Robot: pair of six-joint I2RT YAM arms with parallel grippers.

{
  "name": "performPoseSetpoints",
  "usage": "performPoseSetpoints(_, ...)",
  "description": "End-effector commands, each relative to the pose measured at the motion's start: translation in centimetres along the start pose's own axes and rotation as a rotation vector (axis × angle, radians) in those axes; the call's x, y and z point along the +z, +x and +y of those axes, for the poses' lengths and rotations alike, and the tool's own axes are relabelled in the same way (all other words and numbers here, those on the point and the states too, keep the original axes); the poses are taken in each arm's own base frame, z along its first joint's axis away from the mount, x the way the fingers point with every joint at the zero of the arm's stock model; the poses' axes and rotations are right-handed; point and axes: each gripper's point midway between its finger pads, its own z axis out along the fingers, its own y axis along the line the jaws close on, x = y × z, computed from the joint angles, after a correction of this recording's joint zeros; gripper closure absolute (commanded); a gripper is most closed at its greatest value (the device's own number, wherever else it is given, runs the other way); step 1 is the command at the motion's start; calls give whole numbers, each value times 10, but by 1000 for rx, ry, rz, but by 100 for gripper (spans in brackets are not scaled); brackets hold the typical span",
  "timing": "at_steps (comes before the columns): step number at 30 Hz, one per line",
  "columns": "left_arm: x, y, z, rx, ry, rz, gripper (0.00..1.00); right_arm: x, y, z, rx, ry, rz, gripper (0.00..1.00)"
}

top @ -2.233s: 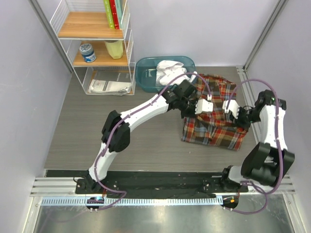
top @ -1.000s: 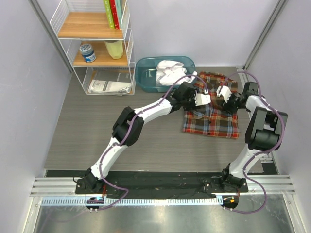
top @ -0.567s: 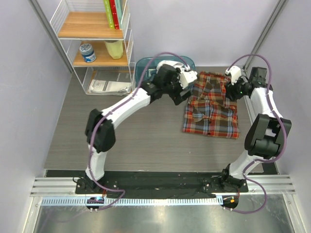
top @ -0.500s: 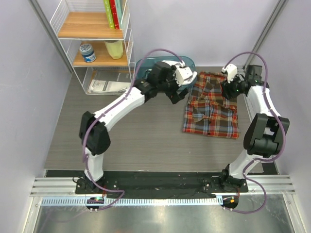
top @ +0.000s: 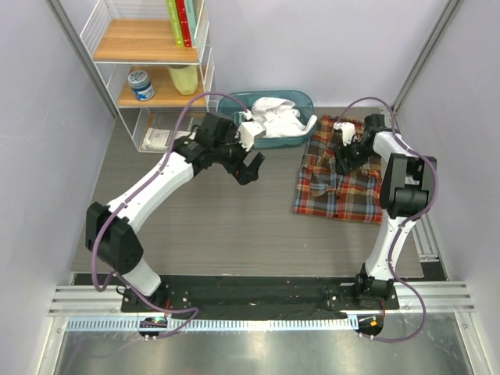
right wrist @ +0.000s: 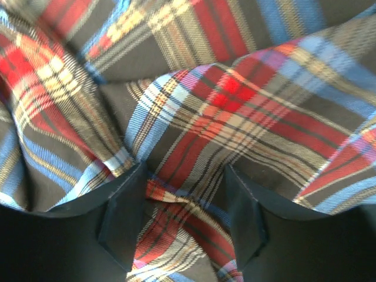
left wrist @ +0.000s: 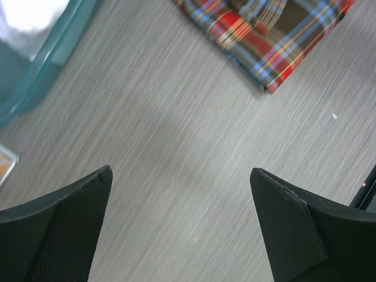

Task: Fold and stack the long sleeve shirts
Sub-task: Fold the shirt

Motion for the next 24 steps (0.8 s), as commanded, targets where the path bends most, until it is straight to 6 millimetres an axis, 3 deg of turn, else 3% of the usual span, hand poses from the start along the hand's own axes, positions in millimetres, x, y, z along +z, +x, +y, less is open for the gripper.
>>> performPoseSetpoints(1, -42, -3, 9, -49, -48, -54, 0, -4, 52, 38, -62, -98, 178, 43)
performPoseSetpoints(5, -58, 4, 16, -70, -82, -67, 0, -9, 84, 91, -121, -224, 261, 50)
performPoseSetpoints(10, -73, 12, 22, -97, -124, -69, 0, -16, 92, 145, -139, -290, 332, 57)
performPoseSetpoints(19, -91, 27, 31, -148, -170, -78, 0, -13, 74, 207, 78, -450, 336, 52)
performPoseSetpoints(24, -98, 47, 34, -193, -174, -57, 0, -4, 45, 251, -12, -483, 217, 48)
